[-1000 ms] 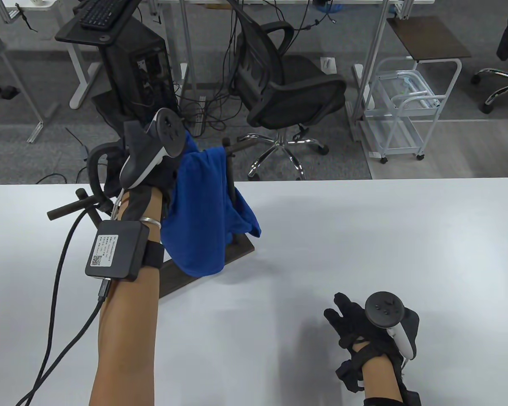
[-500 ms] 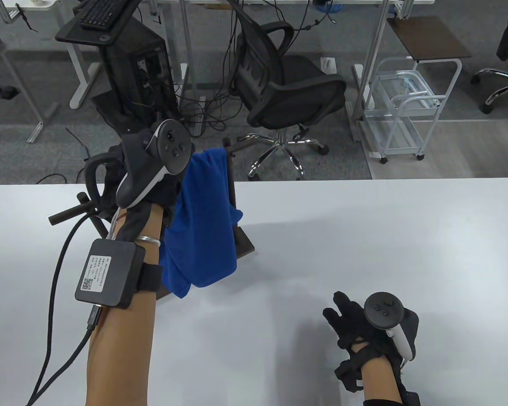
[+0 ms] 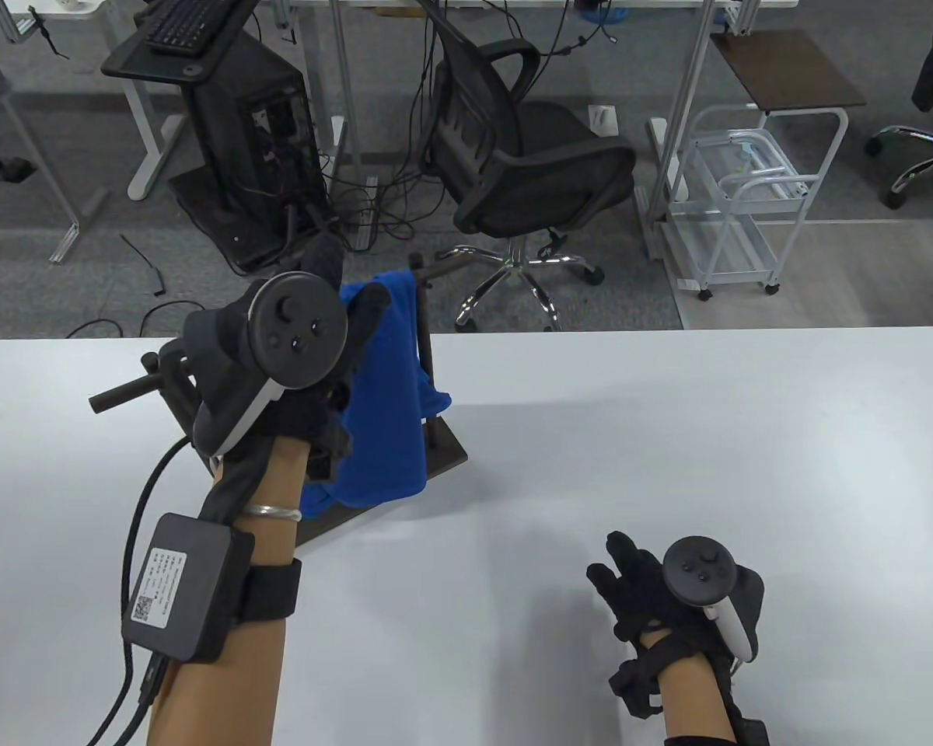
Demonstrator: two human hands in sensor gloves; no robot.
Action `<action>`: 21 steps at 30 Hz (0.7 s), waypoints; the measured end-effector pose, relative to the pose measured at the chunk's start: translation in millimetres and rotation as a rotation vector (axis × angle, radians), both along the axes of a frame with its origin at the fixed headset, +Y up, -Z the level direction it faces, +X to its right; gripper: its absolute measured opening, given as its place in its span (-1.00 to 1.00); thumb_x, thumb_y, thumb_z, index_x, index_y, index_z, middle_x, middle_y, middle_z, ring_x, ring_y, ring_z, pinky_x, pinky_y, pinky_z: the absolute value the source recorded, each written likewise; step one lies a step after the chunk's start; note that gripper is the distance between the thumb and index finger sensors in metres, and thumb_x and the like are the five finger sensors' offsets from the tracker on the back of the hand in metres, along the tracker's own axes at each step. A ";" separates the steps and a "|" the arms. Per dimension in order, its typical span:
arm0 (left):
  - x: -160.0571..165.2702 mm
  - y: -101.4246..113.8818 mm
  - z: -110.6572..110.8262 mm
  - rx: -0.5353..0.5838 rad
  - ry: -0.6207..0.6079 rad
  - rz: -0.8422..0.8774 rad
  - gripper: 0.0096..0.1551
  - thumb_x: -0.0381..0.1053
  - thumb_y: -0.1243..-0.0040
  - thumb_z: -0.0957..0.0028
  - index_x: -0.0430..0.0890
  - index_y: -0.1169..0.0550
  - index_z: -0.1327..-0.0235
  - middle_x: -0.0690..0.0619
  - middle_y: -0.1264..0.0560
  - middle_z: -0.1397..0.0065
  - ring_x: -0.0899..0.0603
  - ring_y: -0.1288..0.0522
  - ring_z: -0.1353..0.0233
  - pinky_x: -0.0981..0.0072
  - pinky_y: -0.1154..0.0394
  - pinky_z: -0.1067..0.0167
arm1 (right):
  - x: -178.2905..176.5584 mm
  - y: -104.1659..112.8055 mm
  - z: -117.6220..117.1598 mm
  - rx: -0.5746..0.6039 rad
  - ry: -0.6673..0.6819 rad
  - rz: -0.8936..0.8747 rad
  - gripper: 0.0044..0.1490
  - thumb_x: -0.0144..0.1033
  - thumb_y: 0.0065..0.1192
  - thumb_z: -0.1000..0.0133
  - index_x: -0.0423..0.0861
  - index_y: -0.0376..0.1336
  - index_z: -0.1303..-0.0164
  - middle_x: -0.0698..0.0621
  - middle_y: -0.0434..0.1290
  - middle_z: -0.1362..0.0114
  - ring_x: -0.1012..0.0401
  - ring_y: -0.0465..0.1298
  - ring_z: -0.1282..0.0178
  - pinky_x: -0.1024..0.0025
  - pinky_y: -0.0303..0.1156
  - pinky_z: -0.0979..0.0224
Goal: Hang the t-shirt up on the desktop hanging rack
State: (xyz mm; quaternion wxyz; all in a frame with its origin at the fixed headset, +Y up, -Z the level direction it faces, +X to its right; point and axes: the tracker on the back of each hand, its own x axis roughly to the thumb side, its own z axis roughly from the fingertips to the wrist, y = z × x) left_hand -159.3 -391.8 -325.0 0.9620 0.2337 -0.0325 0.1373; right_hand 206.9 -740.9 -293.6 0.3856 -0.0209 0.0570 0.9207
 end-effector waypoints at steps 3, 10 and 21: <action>5.1 -10.0 12.5 0.001 -0.040 0.047 -0.11 0.42 0.03 -0.02 -0.11 -0.41 -0.48 -0.10 -0.55 -0.39 -0.26 -0.66 -0.23 -0.18 -0.47 -0.25 | -1.3 2.2 0.5 0.024 -0.001 -0.001 -0.11 0.04 0.24 0.00 -0.24 0.13 -0.40 -0.35 0.23 -0.40 -0.23 0.43 -0.17 -0.22 0.34 -0.15; 17.4 -48.0 29.1 -0.101 -0.227 0.038 -0.10 0.41 0.02 -0.02 -0.10 -0.36 -0.52 -0.11 -0.51 -0.46 -0.32 -0.62 -0.34 -0.26 -0.45 -0.29 | -8.5 5.4 0.7 0.049 0.025 0.012 -0.11 0.04 0.24 0.01 -0.23 0.13 -0.40 -0.34 0.23 -0.40 -0.23 0.44 -0.17 -0.22 0.34 -0.15; 34.6 -126.1 45.1 -0.141 -0.404 0.101 -0.03 0.41 0.03 0.01 -0.10 -0.22 -0.58 -0.14 -0.36 -0.58 -0.38 -0.50 -0.47 -0.34 -0.36 -0.35 | -12.9 5.0 -0.1 0.096 0.039 -0.003 -0.11 0.04 0.25 0.01 -0.23 0.13 -0.40 -0.33 0.24 -0.39 -0.22 0.44 -0.17 -0.21 0.35 -0.15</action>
